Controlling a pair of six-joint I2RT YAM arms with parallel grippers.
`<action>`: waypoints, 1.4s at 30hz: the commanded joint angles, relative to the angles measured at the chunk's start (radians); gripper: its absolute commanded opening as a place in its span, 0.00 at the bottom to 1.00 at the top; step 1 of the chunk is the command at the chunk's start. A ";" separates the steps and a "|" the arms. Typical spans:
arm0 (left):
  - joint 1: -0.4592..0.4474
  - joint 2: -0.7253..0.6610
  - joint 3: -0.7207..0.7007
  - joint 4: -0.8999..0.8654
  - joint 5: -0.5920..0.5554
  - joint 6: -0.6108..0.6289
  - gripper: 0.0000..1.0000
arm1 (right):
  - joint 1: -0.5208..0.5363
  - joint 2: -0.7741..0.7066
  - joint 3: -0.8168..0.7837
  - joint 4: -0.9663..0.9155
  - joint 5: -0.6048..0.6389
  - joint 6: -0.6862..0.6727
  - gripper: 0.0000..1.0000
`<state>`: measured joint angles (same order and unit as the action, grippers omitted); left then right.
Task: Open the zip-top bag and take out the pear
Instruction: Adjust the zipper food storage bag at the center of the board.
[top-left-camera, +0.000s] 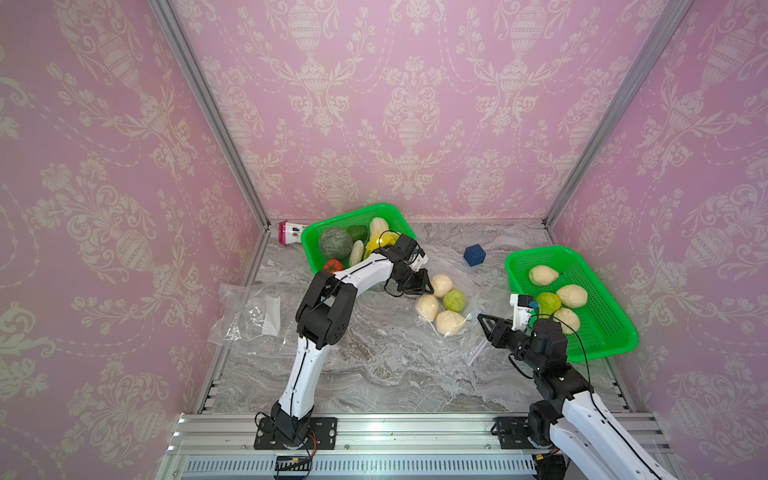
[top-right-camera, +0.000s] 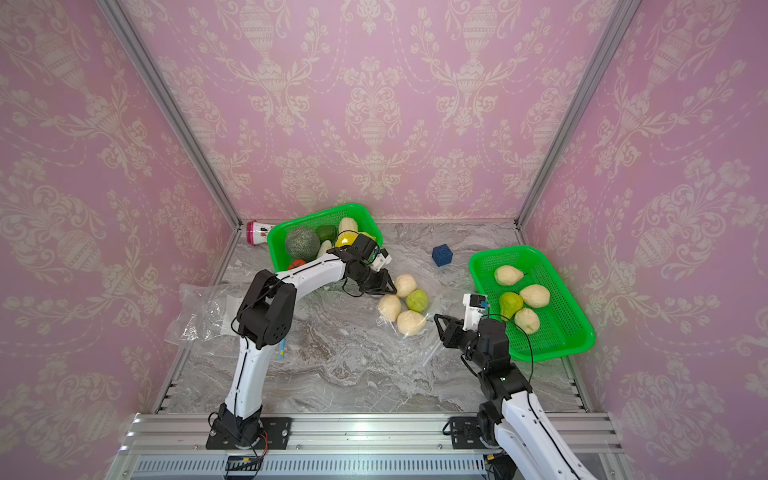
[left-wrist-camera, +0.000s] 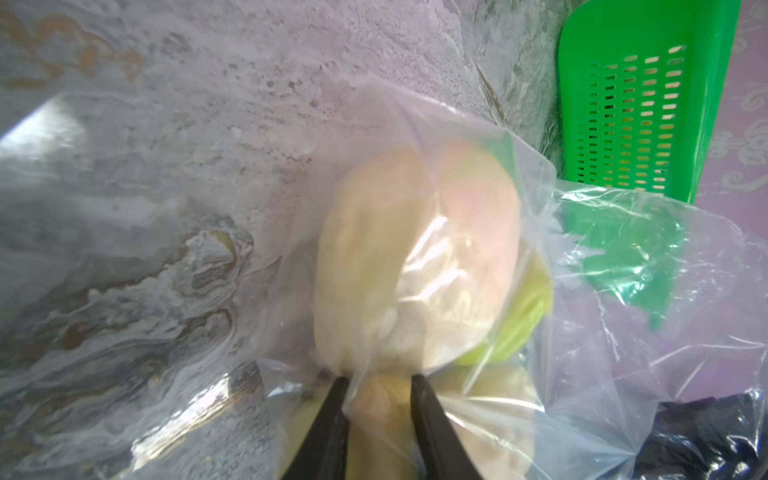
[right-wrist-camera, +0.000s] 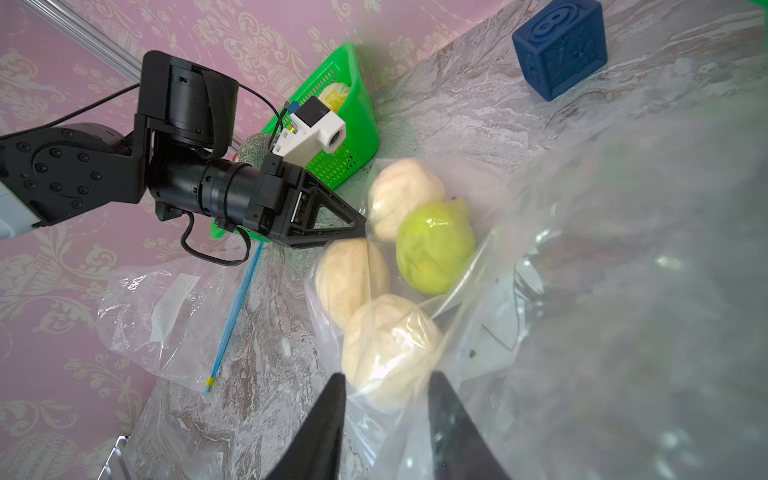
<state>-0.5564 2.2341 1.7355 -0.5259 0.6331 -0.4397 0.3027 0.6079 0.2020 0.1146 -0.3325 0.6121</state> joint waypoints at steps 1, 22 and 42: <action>-0.008 -0.008 -0.011 -0.008 0.026 0.027 0.06 | -0.016 0.018 -0.021 0.035 0.008 0.032 0.36; -0.011 -0.536 -0.340 0.047 -0.024 -0.054 0.00 | -0.012 0.603 -0.065 0.811 -0.230 0.127 0.23; -0.011 -0.731 -0.272 -0.069 -0.116 -0.043 0.00 | 0.021 0.681 -0.020 0.718 -0.139 0.049 0.12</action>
<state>-0.5606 1.5307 1.4582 -0.5663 0.5610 -0.4885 0.3126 1.2720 0.1593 0.8310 -0.4904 0.6903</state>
